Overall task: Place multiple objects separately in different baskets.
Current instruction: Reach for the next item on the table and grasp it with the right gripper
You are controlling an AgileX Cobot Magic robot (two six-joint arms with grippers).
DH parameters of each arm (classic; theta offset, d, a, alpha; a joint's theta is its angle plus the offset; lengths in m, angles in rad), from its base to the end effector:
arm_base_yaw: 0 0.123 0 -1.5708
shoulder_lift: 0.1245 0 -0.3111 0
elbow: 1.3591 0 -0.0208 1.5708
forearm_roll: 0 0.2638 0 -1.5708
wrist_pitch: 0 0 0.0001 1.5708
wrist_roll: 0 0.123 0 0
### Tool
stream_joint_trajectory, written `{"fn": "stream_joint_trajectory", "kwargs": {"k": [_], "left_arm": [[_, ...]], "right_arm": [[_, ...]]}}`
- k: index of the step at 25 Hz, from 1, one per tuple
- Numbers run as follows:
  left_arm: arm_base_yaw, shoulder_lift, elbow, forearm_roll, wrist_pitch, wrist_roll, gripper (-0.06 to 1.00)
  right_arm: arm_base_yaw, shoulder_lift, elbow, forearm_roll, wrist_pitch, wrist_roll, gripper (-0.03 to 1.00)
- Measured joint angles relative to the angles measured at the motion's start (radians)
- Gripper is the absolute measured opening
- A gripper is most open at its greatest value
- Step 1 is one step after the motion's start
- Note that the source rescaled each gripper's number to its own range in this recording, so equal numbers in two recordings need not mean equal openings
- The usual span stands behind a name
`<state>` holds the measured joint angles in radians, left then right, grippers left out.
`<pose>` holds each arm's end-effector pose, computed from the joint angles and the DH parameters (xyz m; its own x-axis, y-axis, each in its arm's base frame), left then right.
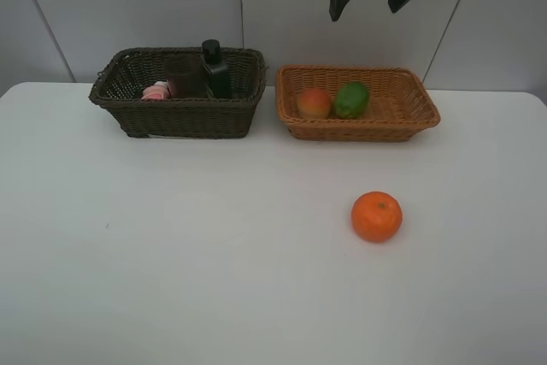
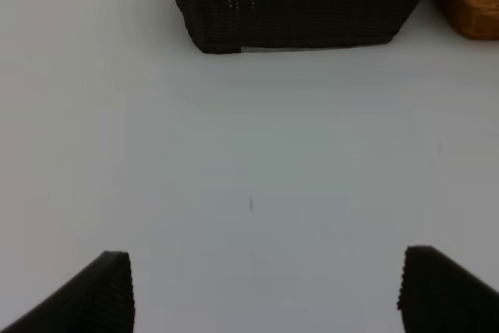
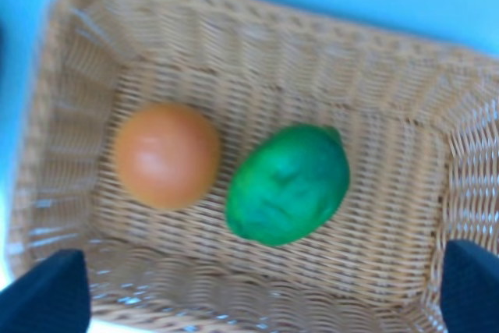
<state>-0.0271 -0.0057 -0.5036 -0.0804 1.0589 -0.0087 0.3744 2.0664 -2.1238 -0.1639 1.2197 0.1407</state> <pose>0.0073 -0.0088 0.2706 -0.4485 -0.0359 -0.8931 0.0682 0.9949 -0.0742 0.4695 0.1642 0.3281 -0.8384 -0.2405 -0.4891 -0.2236 0.9702 -0.0938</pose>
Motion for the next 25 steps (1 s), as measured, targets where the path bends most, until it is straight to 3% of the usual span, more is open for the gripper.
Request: {"fn": "stream_joint_trajectory", "kwargs": {"k": [5, 16, 25], "left_arm": [[0.000, 0.000, 0.000, 0.000, 0.000, 0.000, 0.89], [0.000, 0.000, 0.000, 0.001, 0.000, 0.000, 0.89], [0.000, 0.000, 0.000, 0.001, 0.000, 0.000, 0.89]], "right_arm": [[0.044, -0.113, 0.065, 0.001, -0.003, -0.003, 1.00], [0.050, -0.342, 0.538, -0.001, 0.001, -0.003, 1.00], [0.080, -0.513, 0.834, 0.011, -0.040, -0.003, 1.00]]}}
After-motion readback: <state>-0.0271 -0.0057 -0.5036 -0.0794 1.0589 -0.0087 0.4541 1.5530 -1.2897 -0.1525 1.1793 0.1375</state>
